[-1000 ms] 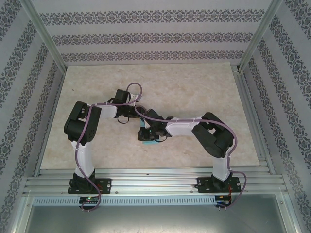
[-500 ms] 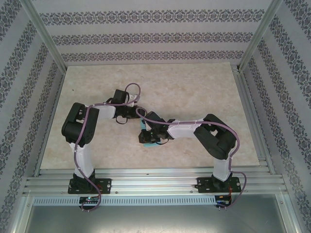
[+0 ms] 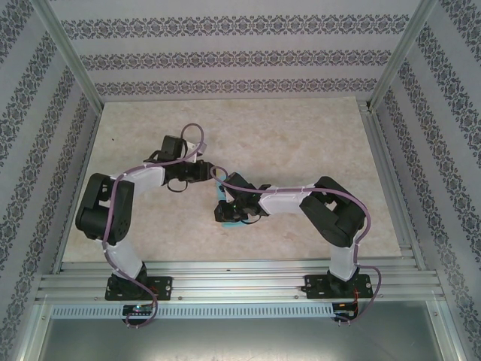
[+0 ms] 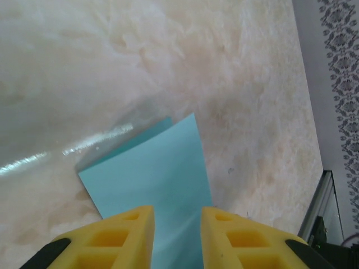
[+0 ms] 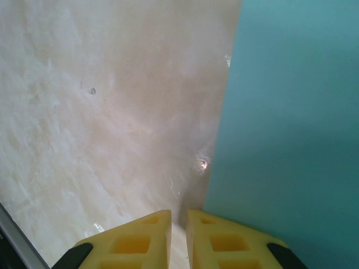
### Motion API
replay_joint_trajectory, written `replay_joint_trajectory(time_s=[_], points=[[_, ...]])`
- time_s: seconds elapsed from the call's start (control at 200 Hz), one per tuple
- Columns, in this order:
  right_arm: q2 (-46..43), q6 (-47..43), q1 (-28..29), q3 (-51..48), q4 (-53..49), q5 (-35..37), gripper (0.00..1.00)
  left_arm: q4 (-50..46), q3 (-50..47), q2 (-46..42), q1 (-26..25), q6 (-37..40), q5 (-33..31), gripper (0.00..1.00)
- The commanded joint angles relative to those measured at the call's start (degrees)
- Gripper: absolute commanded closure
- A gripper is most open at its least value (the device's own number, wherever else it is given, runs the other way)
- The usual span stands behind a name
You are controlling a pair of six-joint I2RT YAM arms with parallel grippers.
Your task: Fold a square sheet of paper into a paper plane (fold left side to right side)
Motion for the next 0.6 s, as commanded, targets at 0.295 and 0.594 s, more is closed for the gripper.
replay_joint_trajectory(time_s=[0.295,0.594], points=[[2.63,-0.4,-0.04,-0.58,-7.6,-0.21,0.83,4.38,2.31,10.27,-3.76,-0.94,2.77,0.72],[-3.85,-0.72,-1.29,-3.32,0.48,-0.49,0.83,2.11,1.32,13.95,-3.76,1.69,-3.67,0.74]])
